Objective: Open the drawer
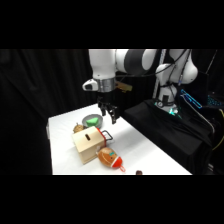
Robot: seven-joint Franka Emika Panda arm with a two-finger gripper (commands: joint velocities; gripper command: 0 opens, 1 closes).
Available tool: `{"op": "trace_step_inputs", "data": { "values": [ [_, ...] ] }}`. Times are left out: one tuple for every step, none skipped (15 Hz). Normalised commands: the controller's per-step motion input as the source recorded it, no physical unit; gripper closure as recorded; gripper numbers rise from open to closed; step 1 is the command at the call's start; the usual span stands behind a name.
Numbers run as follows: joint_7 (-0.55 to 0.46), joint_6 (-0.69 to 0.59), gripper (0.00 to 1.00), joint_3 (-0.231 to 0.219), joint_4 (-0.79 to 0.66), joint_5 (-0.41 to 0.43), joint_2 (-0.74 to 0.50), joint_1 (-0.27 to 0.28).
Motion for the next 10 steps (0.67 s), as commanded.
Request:
{"op": "trace_step_inputs", "data": {
  "values": [
    [0.02,0.03,0.0,0.016,0.0,0.011,0.01,-0.023],
    [0.01,0.07,0.0,0.016,-0.02,0.033,0.01,-0.028],
    [0.02,0.12,0.0,0.016,-0.07,0.049,-0.01,-0.028],
    [0.05,0.19,0.0,0.018,-0.12,0.049,-0.04,-0.023],
    [0.07,0.25,0.0,0.02,-0.17,0.048,-0.07,-0.019],
    [0.11,0.34,0.0,0.019,-0.23,0.041,-0.09,-0.016],
    [0.14,0.41,0.0,0.013,-0.26,0.024,-0.11,-0.016],
    [0.14,0.45,0.0,0.008,-0.27,0.017,-0.1,-0.018],
    [0.12,0.48,0.0,0.001,-0.29,0.028,-0.09,-0.027],
    [0.09,0.48,0.0,-0.004,-0.29,0.041,-0.07,-0.034]
  ]
}}
